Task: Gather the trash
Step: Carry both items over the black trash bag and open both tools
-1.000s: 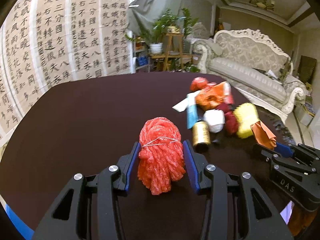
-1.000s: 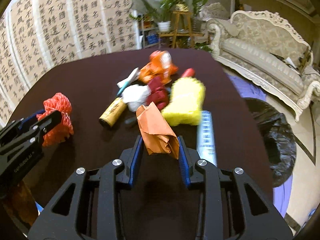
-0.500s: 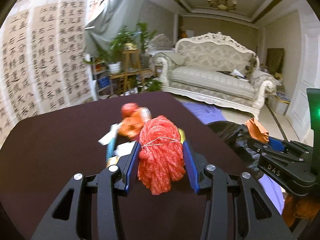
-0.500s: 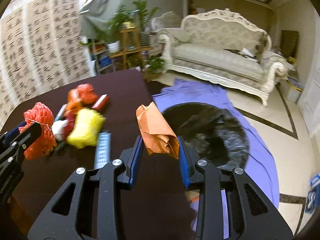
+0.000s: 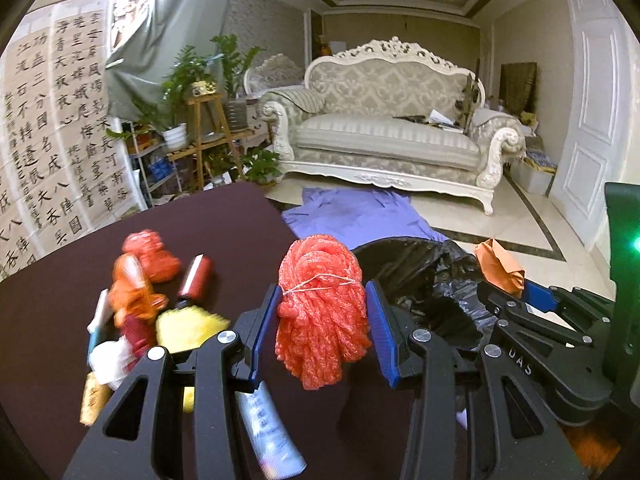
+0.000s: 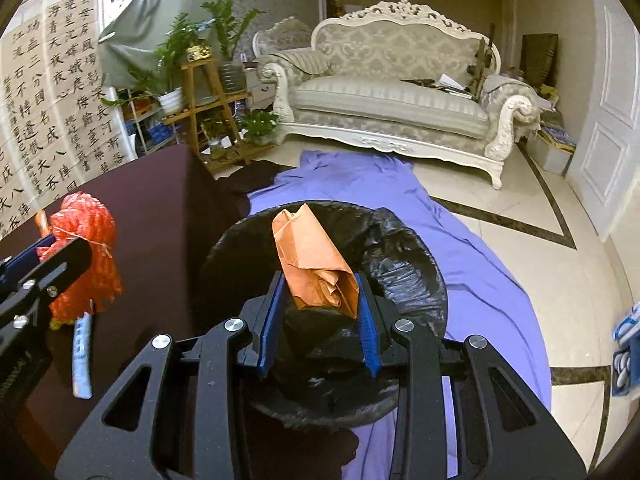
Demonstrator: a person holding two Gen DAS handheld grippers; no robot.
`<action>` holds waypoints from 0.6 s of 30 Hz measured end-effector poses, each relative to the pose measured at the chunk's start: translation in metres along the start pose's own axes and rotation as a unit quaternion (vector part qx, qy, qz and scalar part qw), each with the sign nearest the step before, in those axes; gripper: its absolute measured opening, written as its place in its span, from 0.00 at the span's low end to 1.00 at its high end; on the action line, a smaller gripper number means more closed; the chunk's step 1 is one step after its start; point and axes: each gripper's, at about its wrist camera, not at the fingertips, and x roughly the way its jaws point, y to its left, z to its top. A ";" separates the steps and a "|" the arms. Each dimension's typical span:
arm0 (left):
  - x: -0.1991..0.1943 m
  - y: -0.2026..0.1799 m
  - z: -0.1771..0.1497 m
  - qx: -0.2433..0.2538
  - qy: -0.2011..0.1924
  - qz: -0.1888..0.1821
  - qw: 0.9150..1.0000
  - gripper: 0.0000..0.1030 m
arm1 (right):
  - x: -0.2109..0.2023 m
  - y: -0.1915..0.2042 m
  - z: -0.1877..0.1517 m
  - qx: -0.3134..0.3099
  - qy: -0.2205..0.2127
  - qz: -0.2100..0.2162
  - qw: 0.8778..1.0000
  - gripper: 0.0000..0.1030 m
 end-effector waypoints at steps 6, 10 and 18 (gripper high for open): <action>0.030 -0.018 0.009 0.008 0.016 -0.001 1.000 0.42 | 0.023 -0.014 0.005 0.009 0.011 -0.009 1.000 0.32; 0.046 -0.026 0.013 0.011 0.032 -0.004 0.999 0.43 | 0.041 -0.017 0.006 0.012 0.022 -0.011 1.000 0.33; 0.055 -0.024 0.015 0.000 0.045 0.005 0.999 0.68 | 0.055 -0.021 0.005 0.027 0.033 -0.015 0.999 0.51</action>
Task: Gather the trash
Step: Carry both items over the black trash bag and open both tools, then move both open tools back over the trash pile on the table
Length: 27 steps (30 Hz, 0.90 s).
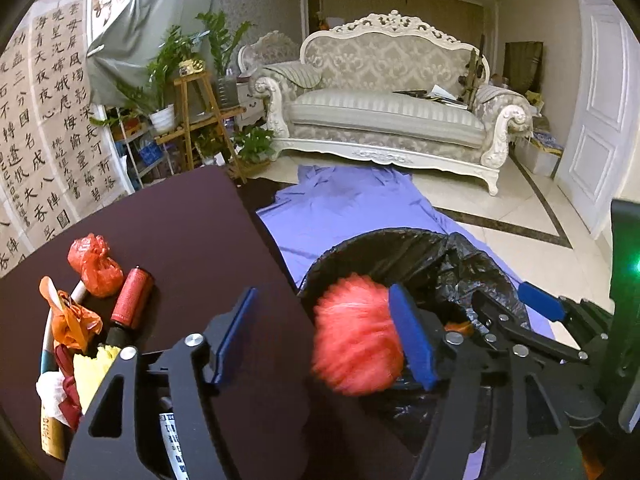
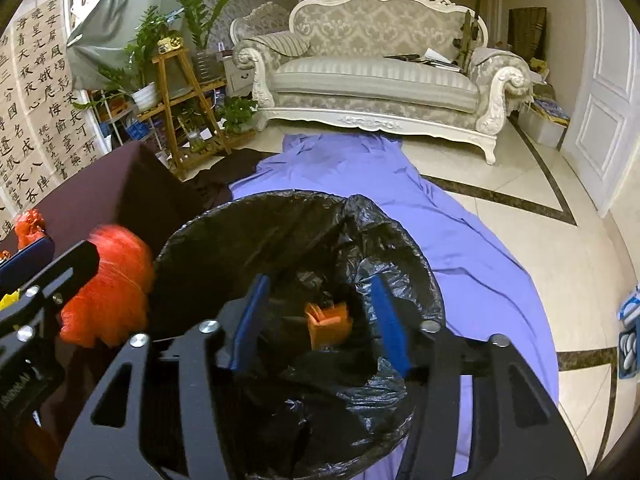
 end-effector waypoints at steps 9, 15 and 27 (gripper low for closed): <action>-0.020 0.011 0.000 -0.009 -0.008 0.008 1.000 0.73 | -0.007 0.004 -0.005 0.002 0.003 -0.006 1.000 0.53; -0.045 0.024 -0.005 -0.020 -0.018 0.017 0.999 0.73 | -0.020 0.017 -0.012 -0.008 0.006 0.007 1.000 0.53; -0.080 0.054 -0.040 -0.035 -0.016 0.044 0.998 0.73 | -0.053 0.057 -0.036 -0.032 0.005 0.032 0.999 0.58</action>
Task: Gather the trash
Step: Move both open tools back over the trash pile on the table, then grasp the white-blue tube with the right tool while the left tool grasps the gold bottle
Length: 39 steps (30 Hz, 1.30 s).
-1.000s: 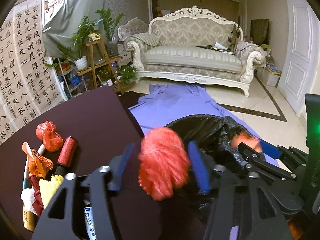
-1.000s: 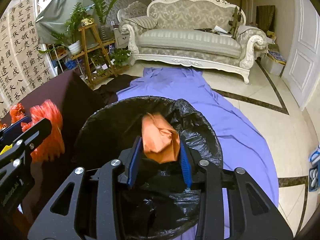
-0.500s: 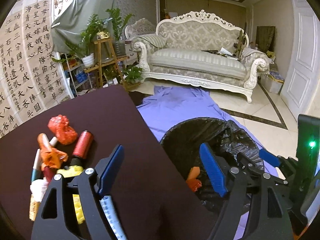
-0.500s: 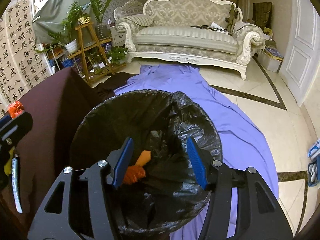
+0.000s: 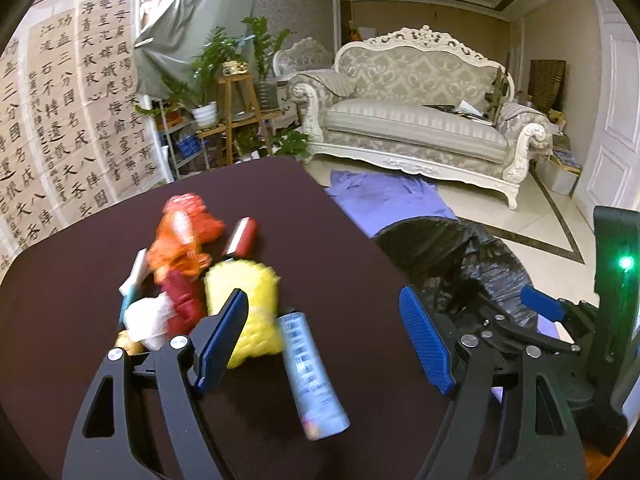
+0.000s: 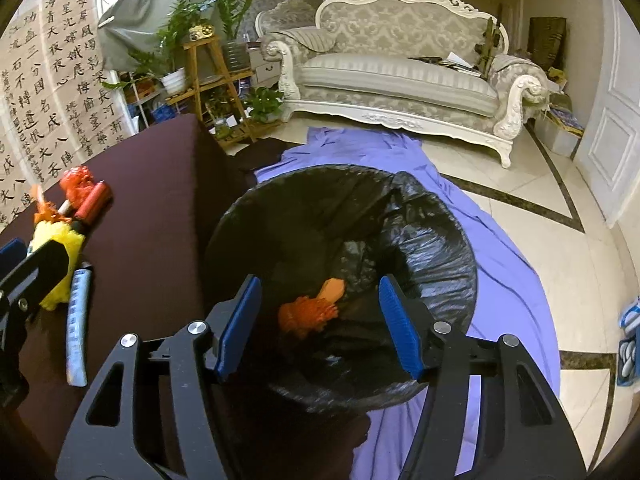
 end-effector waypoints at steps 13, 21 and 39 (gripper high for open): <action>-0.026 0.089 -0.033 -0.060 0.005 0.068 0.996 0.73 | -0.022 0.081 -0.018 -0.064 0.001 0.055 0.996 0.58; -0.022 0.133 -0.054 -0.101 0.029 0.099 0.990 0.73 | -0.024 0.126 -0.021 -0.108 0.009 0.083 0.991 0.58; 0.005 0.146 -0.055 -0.099 0.081 0.079 0.989 0.58 | -0.016 0.139 -0.026 -0.129 0.025 0.077 0.988 0.39</action>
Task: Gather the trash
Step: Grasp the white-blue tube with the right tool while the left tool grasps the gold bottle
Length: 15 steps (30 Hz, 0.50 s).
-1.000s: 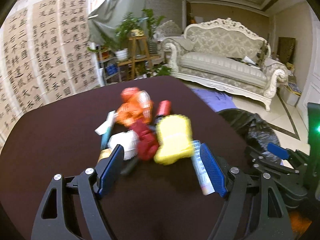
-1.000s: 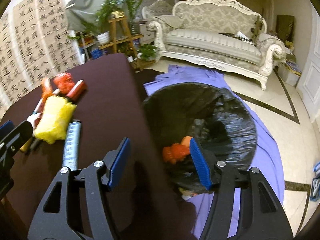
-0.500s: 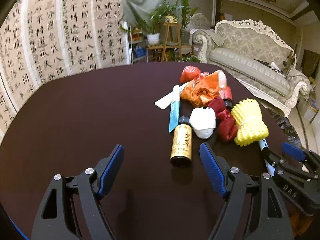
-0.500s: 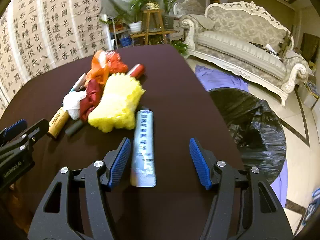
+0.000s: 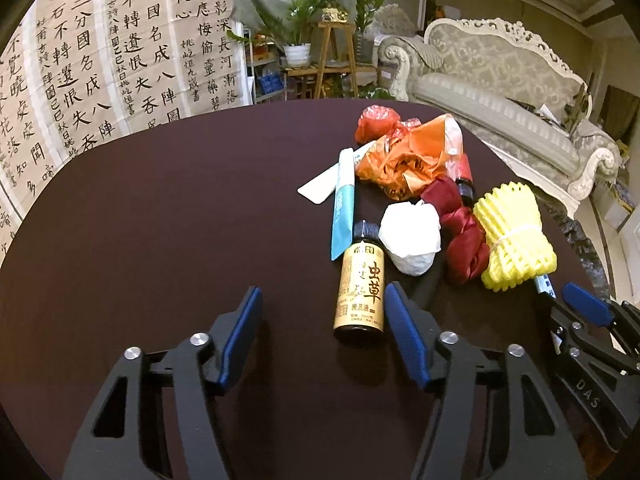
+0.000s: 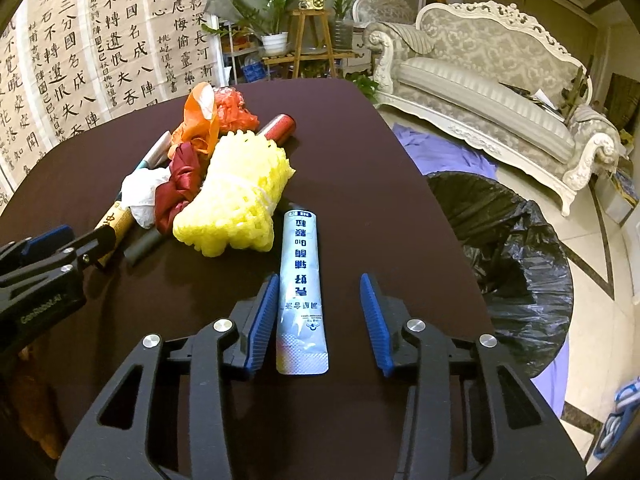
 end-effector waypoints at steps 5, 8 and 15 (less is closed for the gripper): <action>0.001 -0.002 -0.003 0.010 0.005 0.001 1.000 0.41 | 0.001 0.000 0.001 -0.005 0.000 0.000 1.000 0.38; 0.002 0.001 -0.004 0.004 0.011 -0.006 1.000 0.32 | 0.000 0.004 0.000 -0.008 -0.001 -0.002 1.000 0.37; 0.001 0.002 -0.003 0.010 0.008 -0.004 1.000 0.29 | 0.000 0.007 -0.001 -0.012 -0.001 -0.006 1.000 0.29</action>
